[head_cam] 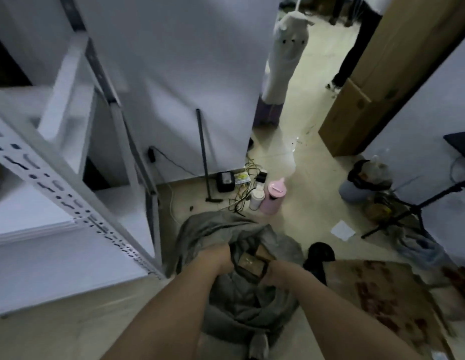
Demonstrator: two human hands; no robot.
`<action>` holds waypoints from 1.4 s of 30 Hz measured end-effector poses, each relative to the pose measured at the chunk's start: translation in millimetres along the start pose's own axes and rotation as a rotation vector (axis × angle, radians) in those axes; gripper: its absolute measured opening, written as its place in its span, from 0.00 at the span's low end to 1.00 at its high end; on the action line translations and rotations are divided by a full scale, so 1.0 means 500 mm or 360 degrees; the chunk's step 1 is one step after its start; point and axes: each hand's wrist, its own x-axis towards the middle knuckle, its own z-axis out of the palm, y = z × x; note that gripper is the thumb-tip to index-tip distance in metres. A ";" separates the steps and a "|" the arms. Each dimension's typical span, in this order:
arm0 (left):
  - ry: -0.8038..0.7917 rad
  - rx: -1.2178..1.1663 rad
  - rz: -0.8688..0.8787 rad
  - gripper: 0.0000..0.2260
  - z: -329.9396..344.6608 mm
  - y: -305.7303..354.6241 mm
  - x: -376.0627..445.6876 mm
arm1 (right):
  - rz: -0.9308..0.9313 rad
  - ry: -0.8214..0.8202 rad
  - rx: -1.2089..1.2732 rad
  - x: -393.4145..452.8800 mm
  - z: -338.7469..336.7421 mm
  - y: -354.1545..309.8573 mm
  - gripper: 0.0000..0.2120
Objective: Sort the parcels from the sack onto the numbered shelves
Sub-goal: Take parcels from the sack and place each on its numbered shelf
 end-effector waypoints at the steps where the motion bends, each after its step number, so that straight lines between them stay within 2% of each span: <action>1: 0.0008 -0.0031 -0.0035 0.21 0.004 0.008 0.022 | -0.0020 -0.0020 -0.0018 0.023 -0.007 0.026 0.26; 5: -0.0013 -0.0090 -0.0157 0.23 0.036 0.018 0.112 | -0.0028 -0.0109 0.0022 0.121 -0.011 0.095 0.17; 8: -0.0040 -0.0100 -0.0197 0.23 0.069 0.009 0.190 | 0.0000 -0.0133 0.0133 0.215 0.016 0.116 0.14; 15: -0.0062 -0.0152 -0.0254 0.23 0.235 -0.044 0.469 | 0.0142 0.0044 0.0635 0.500 0.153 0.161 0.21; 18: -0.0037 -0.0232 -0.0252 0.24 0.332 -0.066 0.596 | 0.0255 0.0088 0.0939 0.637 0.218 0.184 0.27; 23: 0.0001 -0.0323 -0.0280 0.30 0.482 -0.099 0.801 | 0.0404 0.0272 0.1357 0.860 0.329 0.230 0.29; 27: 0.0007 -0.0445 -0.0318 0.33 0.573 -0.126 0.941 | 0.0424 0.0306 0.1486 1.008 0.385 0.263 0.34; 31: -0.0002 -0.0591 -0.0316 0.34 0.636 -0.143 1.058 | 0.0492 0.0275 0.1552 1.128 0.420 0.285 0.31; 36: 0.0011 -0.1193 -0.0448 0.36 0.678 -0.140 1.135 | 0.0522 0.0210 0.1795 1.217 0.454 0.295 0.26; 38: 0.0026 -0.1408 -0.0513 0.35 0.677 -0.137 1.125 | 0.0568 0.0180 0.1931 1.200 0.454 0.288 0.28; 40: 0.0038 -0.1548 -0.0534 0.31 0.658 -0.132 1.083 | 0.0602 0.0189 0.2006 1.145 0.436 0.276 0.32; 42: 0.0074 -0.1640 -0.0522 0.22 0.635 -0.127 1.028 | 0.0592 0.0224 0.2044 1.074 0.415 0.262 0.33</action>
